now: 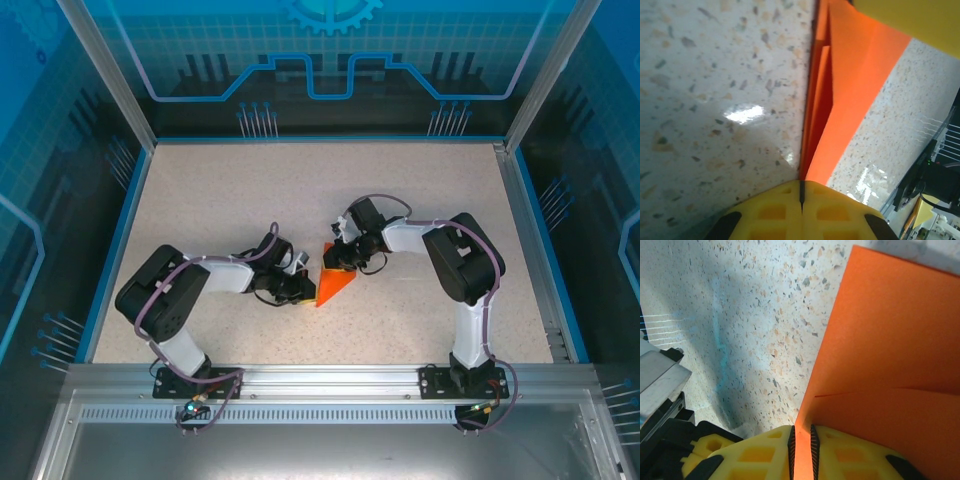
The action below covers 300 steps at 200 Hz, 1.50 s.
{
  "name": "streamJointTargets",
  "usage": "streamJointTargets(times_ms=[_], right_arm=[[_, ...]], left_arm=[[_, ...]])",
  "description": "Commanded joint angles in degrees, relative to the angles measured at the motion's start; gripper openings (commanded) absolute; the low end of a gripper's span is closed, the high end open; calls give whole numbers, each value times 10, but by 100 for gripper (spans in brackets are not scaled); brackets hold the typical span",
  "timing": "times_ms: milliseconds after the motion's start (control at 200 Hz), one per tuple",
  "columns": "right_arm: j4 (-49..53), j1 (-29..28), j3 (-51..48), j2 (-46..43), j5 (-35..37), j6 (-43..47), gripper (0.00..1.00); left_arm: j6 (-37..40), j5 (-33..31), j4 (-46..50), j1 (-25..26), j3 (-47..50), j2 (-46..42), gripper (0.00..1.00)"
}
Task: Fold a paper plane with a square sheet of paper (pick it up from the middle)
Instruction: Fourth fold the wing at the center of the table.
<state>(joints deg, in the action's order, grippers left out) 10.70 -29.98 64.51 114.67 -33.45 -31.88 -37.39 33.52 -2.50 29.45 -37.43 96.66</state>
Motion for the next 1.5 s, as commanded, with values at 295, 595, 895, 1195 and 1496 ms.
streamJointTargets(times_ms=[295, 595, 895, 1195, 1496], right_arm=[[49, -2, -10, 34, 48, 11, 20], [51, -3, -18, 32, 56, 14, 19], [44, -3, -20, 34, 54, 12, 19], [35, -2, -24, 34, 48, 8, 19], [37, -2, -22, 37, 43, 10, 19]], left_arm=[[12, -33, 53, 13, 19, 18, 1], [-22, -58, 57, 21, 20, -111, 12], [-41, -46, 16, 23, -52, -81, 14], [-53, -51, -23, 50, -69, 6, 12], [-60, -60, -52, 50, -14, 20, 12]])
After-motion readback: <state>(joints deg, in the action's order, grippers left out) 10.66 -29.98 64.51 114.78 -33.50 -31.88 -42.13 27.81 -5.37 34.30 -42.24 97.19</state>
